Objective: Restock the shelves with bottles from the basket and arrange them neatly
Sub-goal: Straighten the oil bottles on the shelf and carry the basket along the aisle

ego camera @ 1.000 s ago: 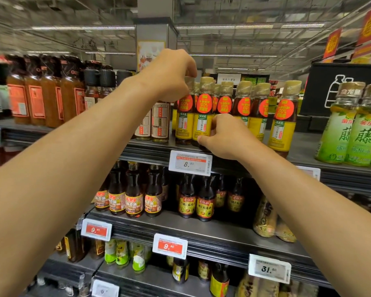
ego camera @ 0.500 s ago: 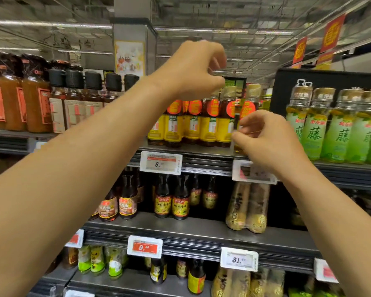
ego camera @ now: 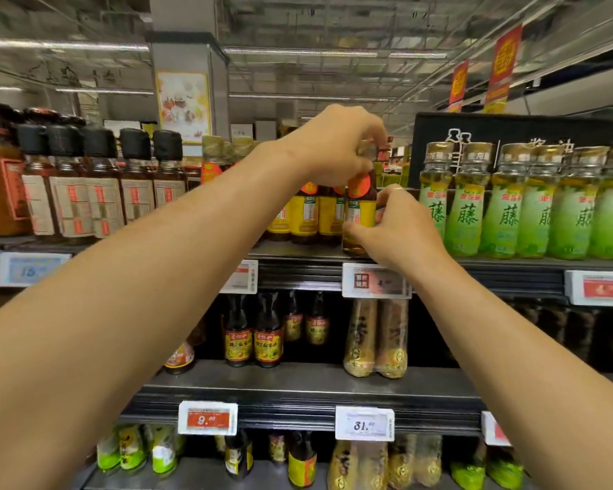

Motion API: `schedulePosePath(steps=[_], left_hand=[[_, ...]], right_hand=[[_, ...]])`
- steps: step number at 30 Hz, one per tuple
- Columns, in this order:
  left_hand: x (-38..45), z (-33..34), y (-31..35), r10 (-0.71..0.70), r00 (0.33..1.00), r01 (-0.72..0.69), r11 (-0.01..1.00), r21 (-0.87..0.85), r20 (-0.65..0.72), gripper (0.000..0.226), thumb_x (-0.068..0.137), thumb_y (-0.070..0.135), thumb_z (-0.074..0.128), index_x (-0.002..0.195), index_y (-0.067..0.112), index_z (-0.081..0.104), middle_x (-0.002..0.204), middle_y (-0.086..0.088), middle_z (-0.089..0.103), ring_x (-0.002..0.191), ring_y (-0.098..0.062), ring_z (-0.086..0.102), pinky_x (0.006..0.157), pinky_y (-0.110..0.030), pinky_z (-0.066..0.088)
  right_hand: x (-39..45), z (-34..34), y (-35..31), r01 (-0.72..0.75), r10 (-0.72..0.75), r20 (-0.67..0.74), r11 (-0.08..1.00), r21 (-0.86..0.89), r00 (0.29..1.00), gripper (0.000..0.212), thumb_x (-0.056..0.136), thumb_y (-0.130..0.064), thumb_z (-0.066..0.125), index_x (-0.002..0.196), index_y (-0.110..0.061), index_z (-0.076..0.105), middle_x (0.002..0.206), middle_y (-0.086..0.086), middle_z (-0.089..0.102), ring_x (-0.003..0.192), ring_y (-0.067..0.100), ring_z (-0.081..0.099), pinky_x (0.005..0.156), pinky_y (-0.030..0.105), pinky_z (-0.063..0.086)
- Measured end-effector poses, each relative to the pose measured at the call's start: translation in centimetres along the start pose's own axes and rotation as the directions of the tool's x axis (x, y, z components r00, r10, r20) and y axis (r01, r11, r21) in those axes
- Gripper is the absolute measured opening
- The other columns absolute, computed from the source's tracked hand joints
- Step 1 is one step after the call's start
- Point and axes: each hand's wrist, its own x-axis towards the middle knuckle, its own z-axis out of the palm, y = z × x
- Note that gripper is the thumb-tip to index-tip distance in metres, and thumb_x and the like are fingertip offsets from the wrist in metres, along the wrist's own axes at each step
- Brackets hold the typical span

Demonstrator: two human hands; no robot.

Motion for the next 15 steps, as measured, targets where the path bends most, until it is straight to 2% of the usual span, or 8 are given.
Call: schedulePosePath(steps=[4, 8, 10, 12, 15], left_hand=[[-0.9, -1.0, -0.8, -0.011, 1.000, 0.011, 1.000, 0.008, 0.009, 0.043, 0.094, 0.027, 0.070, 0.136, 0.028, 0.061, 0.137, 0.001, 0.059, 0.120, -0.019, 0.056, 0.088, -0.025, 0.040], [-2.6, -2.2, -2.1, -0.035, 0.999, 0.035, 0.999, 0.010, -0.026, 0.046, 0.092, 0.035, 0.069, 0.137, 0.025, 0.060, 0.136, 0.003, 0.062, 0.122, -0.016, 0.057, 0.091, -0.025, 0.040], [-3.5, -2.9, -3.0, -0.066, 0.997, 0.068, 0.997, 0.024, -0.048, 0.047, 0.092, 0.039, 0.068, 0.136, 0.023, 0.061, 0.134, 0.003, 0.064, 0.123, -0.016, 0.057, 0.093, -0.026, 0.042], [-4.4, -3.8, -3.9, -0.104, 0.991, 0.107, 0.994, 0.033, -0.083, 0.046, 0.092, 0.042, 0.066, 0.134, 0.022, 0.062, 0.134, 0.003, 0.064, 0.124, -0.016, 0.056, 0.094, -0.025, 0.042], [-5.7, -5.2, -5.5, -0.180, 0.975, 0.191, 0.979, 0.073, -0.133, 0.042, 0.093, 0.040, 0.063, 0.130, 0.021, 0.063, 0.133, 0.001, 0.064, 0.126, -0.020, 0.055, 0.095, -0.029, 0.042]], right_hand=[[0.0, 0.5, -0.8, 0.016, -0.016, 0.040, 1.000, 0.010, 0.999, 0.042, 0.078, -0.045, 0.084, 0.104, -0.026, 0.057, 0.087, -0.012, 0.065, 0.078, 0.003, 0.060, 0.058, 0.020, 0.039], [-0.3, 1.7, -2.2, 0.043, -0.046, 0.068, 0.998, 0.039, 0.997, 0.047, 0.078, -0.047, 0.084, 0.110, -0.024, 0.058, 0.088, -0.011, 0.065, 0.085, 0.011, 0.063, 0.066, 0.025, 0.044], [-0.3, 2.3, -3.0, 0.058, -0.062, 0.082, 0.997, 0.046, 0.995, 0.050, 0.078, -0.047, 0.084, 0.113, -0.022, 0.058, 0.087, -0.011, 0.063, 0.088, 0.014, 0.063, 0.060, 0.022, 0.041], [-0.3, 2.9, -3.7, 0.073, -0.078, 0.094, 0.996, 0.052, 0.993, 0.059, 0.078, -0.049, 0.083, 0.123, -0.021, 0.058, 0.094, -0.009, 0.063, 0.091, 0.015, 0.060, 0.061, 0.022, 0.039], [-0.2, 3.8, -4.5, 0.089, -0.097, 0.102, 0.993, 0.074, 0.990, 0.069, 0.079, -0.049, 0.083, 0.134, -0.019, 0.055, 0.109, -0.004, 0.066, 0.096, 0.015, 0.059, 0.074, 0.027, 0.041]])
